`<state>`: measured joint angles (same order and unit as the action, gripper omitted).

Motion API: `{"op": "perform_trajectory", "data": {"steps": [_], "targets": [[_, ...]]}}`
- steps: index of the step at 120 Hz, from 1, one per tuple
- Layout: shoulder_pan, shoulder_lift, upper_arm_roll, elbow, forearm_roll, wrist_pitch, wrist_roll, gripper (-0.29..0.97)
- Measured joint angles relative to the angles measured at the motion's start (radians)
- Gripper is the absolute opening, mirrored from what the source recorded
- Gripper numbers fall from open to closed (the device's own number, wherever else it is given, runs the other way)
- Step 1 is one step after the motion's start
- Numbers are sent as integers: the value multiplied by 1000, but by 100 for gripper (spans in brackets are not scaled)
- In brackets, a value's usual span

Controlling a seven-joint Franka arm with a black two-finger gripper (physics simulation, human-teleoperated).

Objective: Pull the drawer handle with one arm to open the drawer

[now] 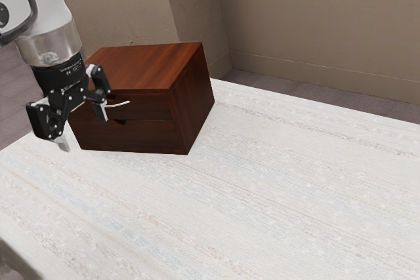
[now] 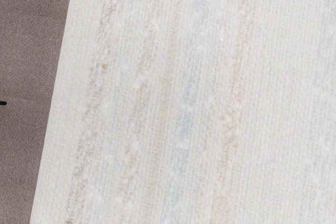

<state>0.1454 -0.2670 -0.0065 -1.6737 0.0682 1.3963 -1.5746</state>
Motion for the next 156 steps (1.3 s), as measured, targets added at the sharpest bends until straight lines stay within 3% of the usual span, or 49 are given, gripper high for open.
{"op": "perform_trajectory", "data": {"steps": [48,73,104,132,145,156], "targets": [[-4,-55,41,-59,6,60,-2,68],[109,94,37,24,2,101,-3,68],[179,256,39,122,4,219,-5,68],[257,279,33,142,0,292,-16,68],[355,296,-37,147,-1,306,-23,68],[363,355,-51,198,-2,316,-28,68]]}}
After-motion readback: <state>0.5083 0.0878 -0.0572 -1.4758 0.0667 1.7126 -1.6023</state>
